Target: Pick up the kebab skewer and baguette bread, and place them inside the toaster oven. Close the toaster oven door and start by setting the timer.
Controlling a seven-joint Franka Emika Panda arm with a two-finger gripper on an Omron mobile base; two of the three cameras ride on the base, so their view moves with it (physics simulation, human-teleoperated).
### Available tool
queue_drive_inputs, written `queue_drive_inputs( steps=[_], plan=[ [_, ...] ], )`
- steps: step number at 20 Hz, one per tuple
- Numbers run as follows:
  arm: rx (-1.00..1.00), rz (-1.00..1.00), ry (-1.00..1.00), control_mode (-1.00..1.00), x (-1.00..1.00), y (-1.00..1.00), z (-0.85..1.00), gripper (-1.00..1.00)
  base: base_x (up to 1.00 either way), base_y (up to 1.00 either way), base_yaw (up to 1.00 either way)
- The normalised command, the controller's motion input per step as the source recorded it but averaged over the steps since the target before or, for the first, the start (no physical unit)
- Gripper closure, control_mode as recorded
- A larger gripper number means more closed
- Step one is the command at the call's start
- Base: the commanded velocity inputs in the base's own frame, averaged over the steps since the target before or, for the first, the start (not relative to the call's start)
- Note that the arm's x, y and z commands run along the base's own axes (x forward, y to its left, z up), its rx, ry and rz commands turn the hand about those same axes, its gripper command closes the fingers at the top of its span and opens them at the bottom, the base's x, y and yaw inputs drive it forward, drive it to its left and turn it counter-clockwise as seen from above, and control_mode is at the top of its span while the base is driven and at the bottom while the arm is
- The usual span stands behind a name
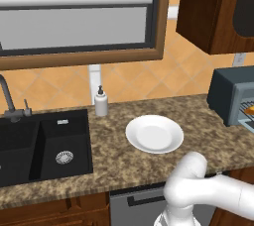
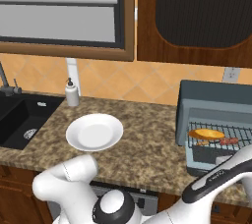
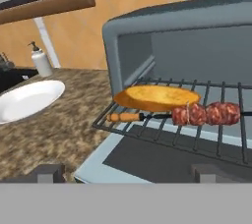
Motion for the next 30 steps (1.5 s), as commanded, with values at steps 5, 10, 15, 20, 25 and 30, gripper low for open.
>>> queue_drive_inputs(
  steps=[5,10,15,20,25,30],
  plan=[
    [-0.22,-0.27,-0.12,-1.00,0.00,0.23,-0.01,-1.00,0.00,0.00,0.00],
    [-0.01,-0.36,-0.07,-1.00,0.05,0.09,0.00,-1.00,0.00,0.00,0.00],
    [0.00,-0.29,-0.11,-1.00,0.00,0.00,-0.02,-1.00,0.00,0.00,0.00],
    [0.00,-0.15,-0.07,-1.00,0.00,0.00,-0.03,-1.00,0.00,0.00,0.00],
    [0.00,0.00,-0.04,-1.00,0.00,-0.02,-0.11,-1.00,0.00,0.00,0.00],
    [0.00,0.00,-0.03,-1.00,0.00,0.00,-0.09,-1.00,0.00,0.00,0.00]
  ],
)
